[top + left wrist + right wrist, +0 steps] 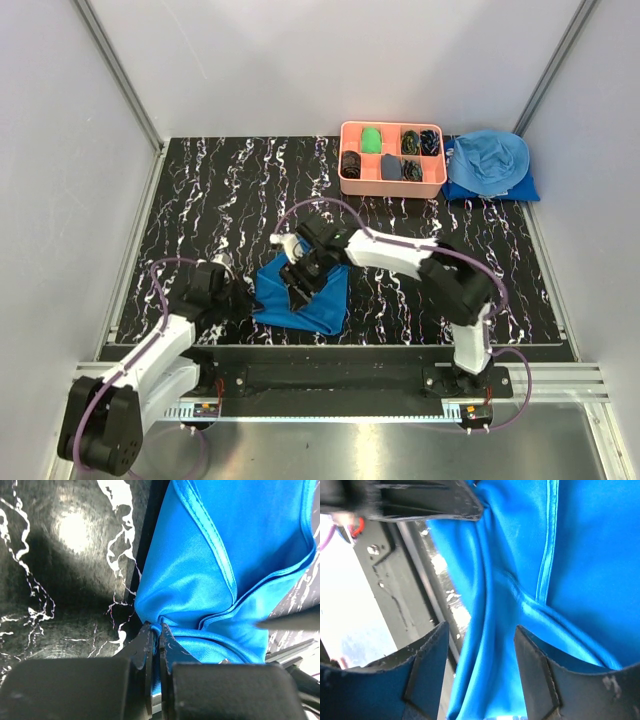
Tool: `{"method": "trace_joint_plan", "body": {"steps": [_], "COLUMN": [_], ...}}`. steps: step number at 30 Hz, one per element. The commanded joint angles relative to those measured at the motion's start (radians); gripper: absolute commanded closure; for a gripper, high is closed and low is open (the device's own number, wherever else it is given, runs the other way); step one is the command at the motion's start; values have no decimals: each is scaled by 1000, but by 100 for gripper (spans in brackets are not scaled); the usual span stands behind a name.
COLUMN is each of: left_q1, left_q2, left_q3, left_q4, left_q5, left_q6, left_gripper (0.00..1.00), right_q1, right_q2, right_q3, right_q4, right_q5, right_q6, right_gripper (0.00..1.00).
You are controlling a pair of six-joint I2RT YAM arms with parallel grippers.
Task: Fold the napkin, place the utensils inside, and roll it up
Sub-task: Roll the napkin with the utensil
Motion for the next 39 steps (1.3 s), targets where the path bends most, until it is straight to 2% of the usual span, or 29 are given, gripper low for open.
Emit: {"method": "trace_joint_plan", "body": {"steps": [1, 6, 10, 14, 19, 23, 33, 39], "left_q1": [0, 2, 2, 2, 2, 2, 2, 2], "left_q2": [56, 147, 187, 210, 214, 211, 216, 213], "left_q3": [79, 130, 158, 168, 173, 174, 174, 174], "left_q4": [-16, -19, -19, -19, -18, -18, -19, -19], "left_q5": [-23, 6, 18, 24, 33, 33, 33, 33], "left_q6": [75, 117, 141, 161, 169, 172, 175, 175], "left_gripper": [100, 100, 100, 100, 100, 100, 100, 100], "right_q1": [26, 119, 236, 265, 257, 199, 75, 47], "right_q2": [-197, -277, -259, -202, -168, -185, -226, -222], "right_q3": [-56, -133, -130, -124, -142, -160, -208, -246], "right_q4": [-58, -86, -80, -63, -75, -81, -100, -109], "right_q5": [96, 117, 107, 103, 188, 206, 214, 214], "right_q6": [36, 118, 183, 248, 262, 257, 220, 211], "right_gripper": [36, 36, 35, 36, 36, 36, 36, 36]}}
